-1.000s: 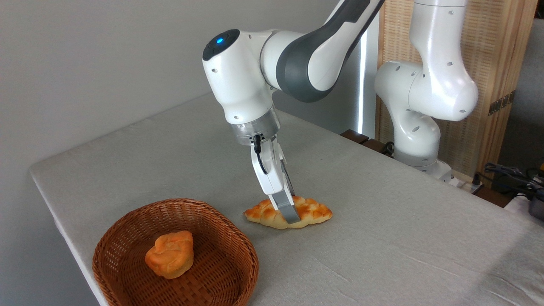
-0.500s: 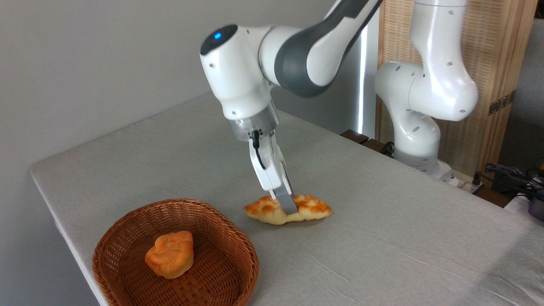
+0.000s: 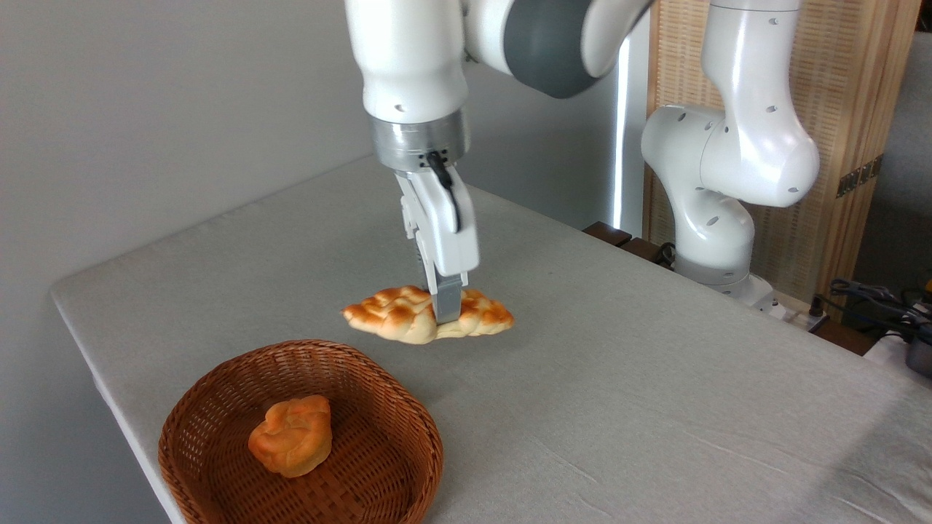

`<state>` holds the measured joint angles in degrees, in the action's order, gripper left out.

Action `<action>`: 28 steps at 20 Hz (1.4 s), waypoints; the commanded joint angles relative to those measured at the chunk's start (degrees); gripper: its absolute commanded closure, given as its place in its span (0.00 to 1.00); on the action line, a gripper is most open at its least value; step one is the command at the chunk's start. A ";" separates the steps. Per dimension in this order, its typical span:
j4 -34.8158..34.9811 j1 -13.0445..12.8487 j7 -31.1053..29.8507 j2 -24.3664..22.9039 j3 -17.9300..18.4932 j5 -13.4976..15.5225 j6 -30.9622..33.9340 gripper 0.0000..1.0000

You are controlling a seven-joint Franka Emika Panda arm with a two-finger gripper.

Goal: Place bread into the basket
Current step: 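Lift the roll and carry it over the wicker basket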

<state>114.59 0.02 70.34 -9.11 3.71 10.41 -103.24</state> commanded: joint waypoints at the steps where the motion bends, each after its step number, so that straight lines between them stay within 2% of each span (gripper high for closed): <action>1: -2.53 -0.29 -11.32 4.26 2.80 5.84 -7.82 0.73; 3: -4.11 -0.29 -21.86 7.07 2.80 6.90 -13.28 0.73; 5: -4.38 -0.29 -28.65 8.92 2.80 7.17 -17.33 0.73; 12: -4.56 -0.64 -40.53 11.30 2.71 8.22 -23.67 0.66; 13: -4.56 -0.64 -40.46 11.30 2.62 7.88 -23.76 0.62; 14: -4.56 -0.64 -40.55 11.39 2.62 8.05 -23.76 0.49; 15: -4.47 -0.73 -40.72 11.39 2.62 7.96 -23.67 0.31; 18: -4.38 -0.64 -41.68 11.39 2.53 8.22 -23.23 0.06; 19: -4.38 -0.64 -41.69 11.39 2.62 8.22 -23.15 0.00; 28: -4.38 -0.64 -41.25 11.13 2.71 7.87 -22.88 0.00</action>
<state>110.82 -0.37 29.80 1.98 6.16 17.68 -126.10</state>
